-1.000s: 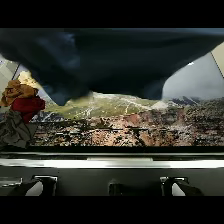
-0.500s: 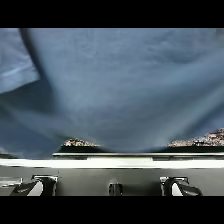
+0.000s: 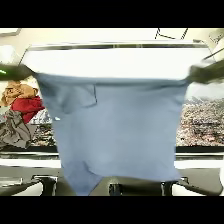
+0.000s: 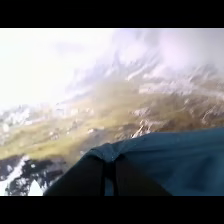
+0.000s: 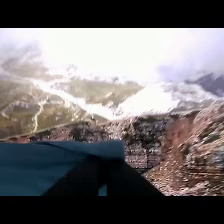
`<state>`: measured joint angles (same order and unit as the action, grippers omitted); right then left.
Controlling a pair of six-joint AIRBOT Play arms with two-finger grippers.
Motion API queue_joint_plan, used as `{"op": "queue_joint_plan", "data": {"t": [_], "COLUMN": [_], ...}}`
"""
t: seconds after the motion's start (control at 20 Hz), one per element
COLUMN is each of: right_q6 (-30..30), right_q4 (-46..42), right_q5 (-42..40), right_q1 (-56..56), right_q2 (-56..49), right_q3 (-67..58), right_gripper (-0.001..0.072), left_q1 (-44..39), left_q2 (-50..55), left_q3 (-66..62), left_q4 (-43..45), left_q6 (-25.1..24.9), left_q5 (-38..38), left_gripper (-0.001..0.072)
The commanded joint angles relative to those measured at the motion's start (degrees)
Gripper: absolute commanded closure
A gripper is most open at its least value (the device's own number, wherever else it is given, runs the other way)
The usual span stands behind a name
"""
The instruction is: Fold the clothes and pants, and hang the long-sleeved shirts on hangers.
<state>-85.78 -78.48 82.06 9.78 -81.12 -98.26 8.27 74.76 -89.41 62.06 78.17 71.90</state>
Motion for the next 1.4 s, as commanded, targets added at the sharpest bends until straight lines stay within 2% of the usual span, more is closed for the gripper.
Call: {"op": "queue_joint_plan", "data": {"t": [0.0,0.1,0.25,0.35,0.5,0.65,0.8,0.85,0.95,1.05,1.1,1.2,1.35], "right_q6": [-6.6,-8.1,-11.2,-13.9,-15.5,-15.5,-14.8,-12.5,-7.4,-5.5,-5.5,-5.7,-6.5], "right_q4": [0.3,3.0,2.9,2.9,2.9,2.9,2.8,2.8,2.8,2.3,2.2,1.8,1.9], "right_q5": [-6.0,-14.2,-30.8,-40.8,-47.8,-43.0,-34.3,-29.4,-15.7,-1.5,2.7,5.6,3.5], "right_q1": [-3.1,-3.2,-3.1,-3.1,-3.1,-3.1,-2.2,-1.3,0.1,0.2,0.2,0.3,0.2], "right_q2": [-16.1,-21.2,-22.2,-22.1,-22.5,-24.1,-22.6,-20.7,-16.9,-15.5,-15.6,-15.6,-15.6], "right_q3": [5.4,5.4,5.4,5.4,5.4,5.4,5.0,4.8,4.8,4.9,5.8,10.0,15.8], "right_gripper": [0.0680,0.0679,0.0678,0.0678,0.0678,0.0678,0.0678,0.0678,0.0678,0.0678,0.0678,0.0678,0.0678], "left_q1": [-2.4,-2.2,-2.2,-2.4,-3.8,-6.1,-5.9,-5.0,-2.8,-1.4,-1.2,-1.2,-1.6], "left_q2": [14.3,21.0,26.1,26.6,26.9,28.6,27.2,25.4,21.4,20.2,20.4,20.3,20.4], "left_q3": [10.0,8.1,3.1,1.5,1.3,1.3,0.5,0.3,0.3,0.9,2.0,5.5,10.6], "left_q4": [-2.3,-6.2,-6.6,-6.7,-7.3,-7.3,-7.0,-5.4,-0.3,2.4,3.1,5.6,5.4], "left_q6": [-0.6,-1.3,-1.7,-1.6,-1.6,-1.6,0.3,0.3,0.3,0.5,0.5,0.4,0.5], "left_q5": [-5.2,-8.8,-16.3,-24.5,-35.1,-35.2,-28.4,-24.3,-11.0,5.3,11.3,15.2,13.4], "left_gripper": [0.0683,0.0683,0.0683,0.0683,0.0683,0.0684,0.0685,0.0685,0.0684,0.0684,0.0684,0.0684,0.0684]}}
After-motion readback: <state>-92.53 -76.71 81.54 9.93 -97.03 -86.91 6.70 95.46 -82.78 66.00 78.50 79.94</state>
